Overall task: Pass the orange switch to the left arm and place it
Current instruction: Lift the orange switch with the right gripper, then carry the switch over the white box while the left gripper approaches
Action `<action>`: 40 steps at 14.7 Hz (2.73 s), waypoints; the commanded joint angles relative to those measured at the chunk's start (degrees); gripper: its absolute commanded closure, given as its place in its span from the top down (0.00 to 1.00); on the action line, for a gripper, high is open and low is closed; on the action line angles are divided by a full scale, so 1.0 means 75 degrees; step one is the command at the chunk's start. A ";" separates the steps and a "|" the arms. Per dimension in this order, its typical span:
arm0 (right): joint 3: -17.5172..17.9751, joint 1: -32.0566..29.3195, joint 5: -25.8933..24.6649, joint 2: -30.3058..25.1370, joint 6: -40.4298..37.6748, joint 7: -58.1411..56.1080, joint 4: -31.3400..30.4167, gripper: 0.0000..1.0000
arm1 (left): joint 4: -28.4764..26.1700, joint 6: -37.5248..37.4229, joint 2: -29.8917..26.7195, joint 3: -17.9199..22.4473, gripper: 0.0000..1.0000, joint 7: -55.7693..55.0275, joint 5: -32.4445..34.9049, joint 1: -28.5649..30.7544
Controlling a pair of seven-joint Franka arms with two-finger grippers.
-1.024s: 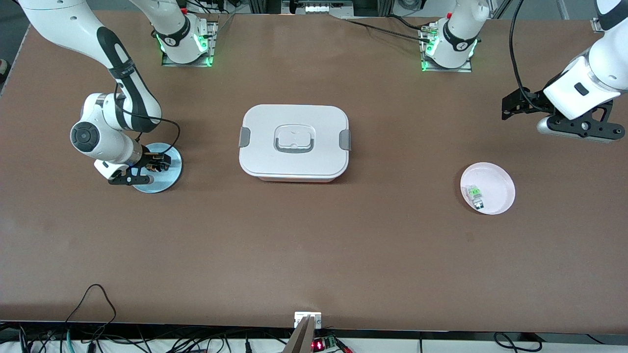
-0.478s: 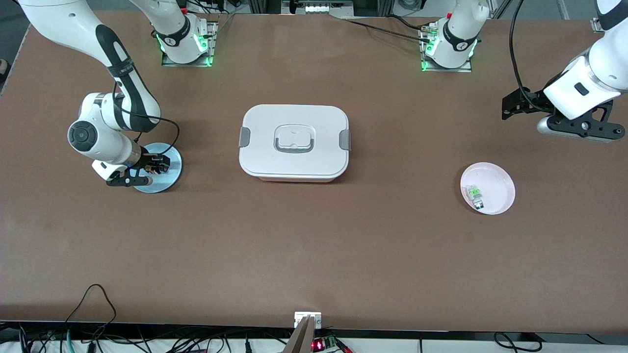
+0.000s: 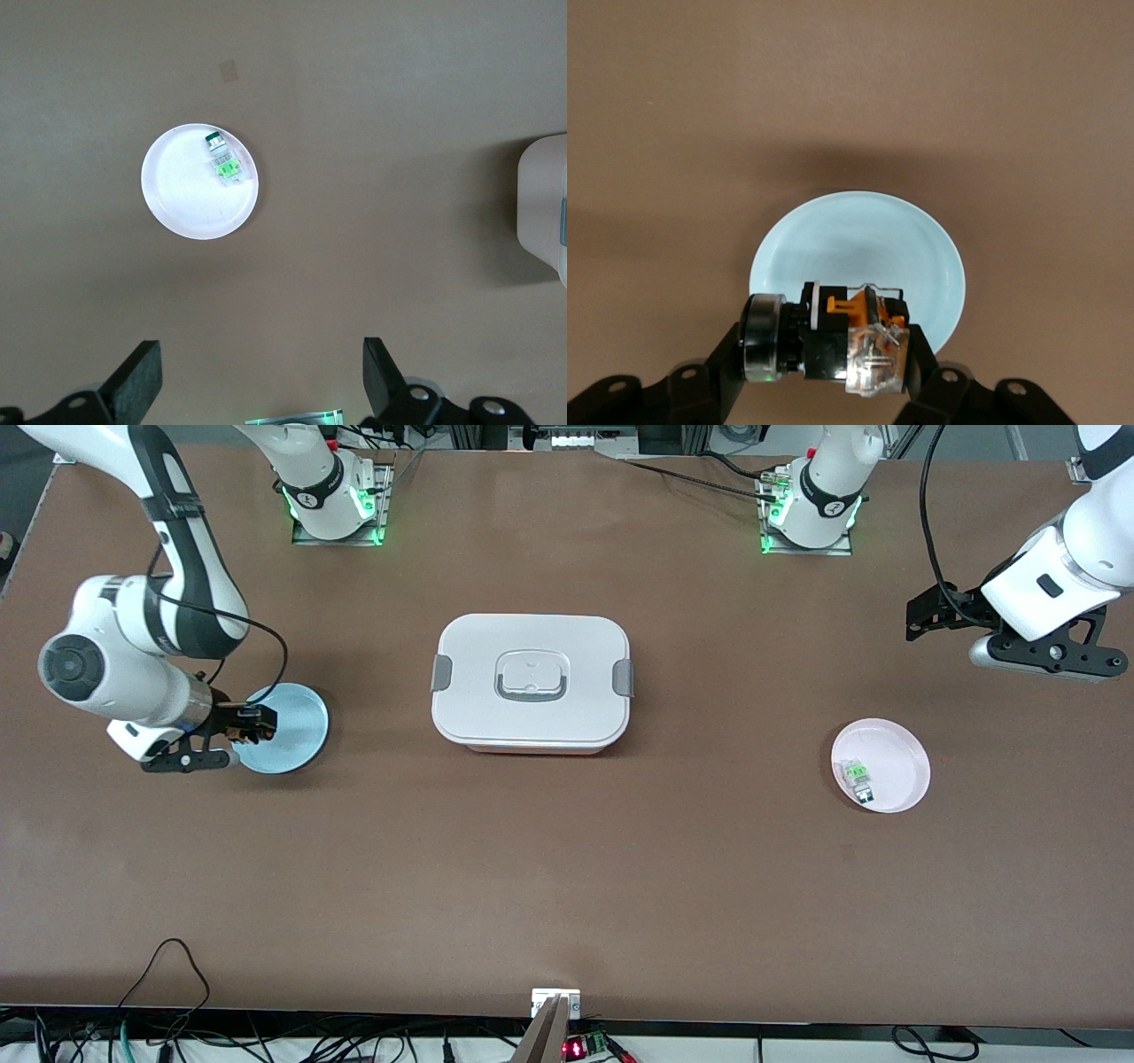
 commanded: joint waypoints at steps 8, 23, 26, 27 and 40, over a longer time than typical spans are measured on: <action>0.0572 -0.0077 0.1176 -0.0270 -0.1775 -0.2405 0.2542 0.36 | 0.0292 -0.0205 0.0139 -0.0030 1.00 -0.0105 0.0007 -0.0004; 0.0596 -0.0077 0.7771 -0.0025 -0.1212 -1.0429 0.2426 0.36 | 0.0292 -0.0299 0.0127 -0.0018 1.00 -0.0070 0.0019 -0.0004; 0.0596 -0.0077 0.8745 -0.0025 -0.1282 -1.1860 0.2250 0.35 | 0.0292 -0.0323 0.0127 -0.0018 1.00 -0.0059 0.0007 -0.0004; 0.0596 -0.0088 0.8968 -0.0025 -0.1375 -1.2073 0.2226 0.35 | 0.0292 -0.0323 0.0127 -0.0018 1.00 -0.0047 0.0007 -0.0004; 0.1451 0.0602 1.0504 0.0303 -0.0897 -1.3680 0.2109 0.36 | 0.0257 -0.1471 0.0256 -0.0335 1.00 0.0035 -0.0380 -0.0016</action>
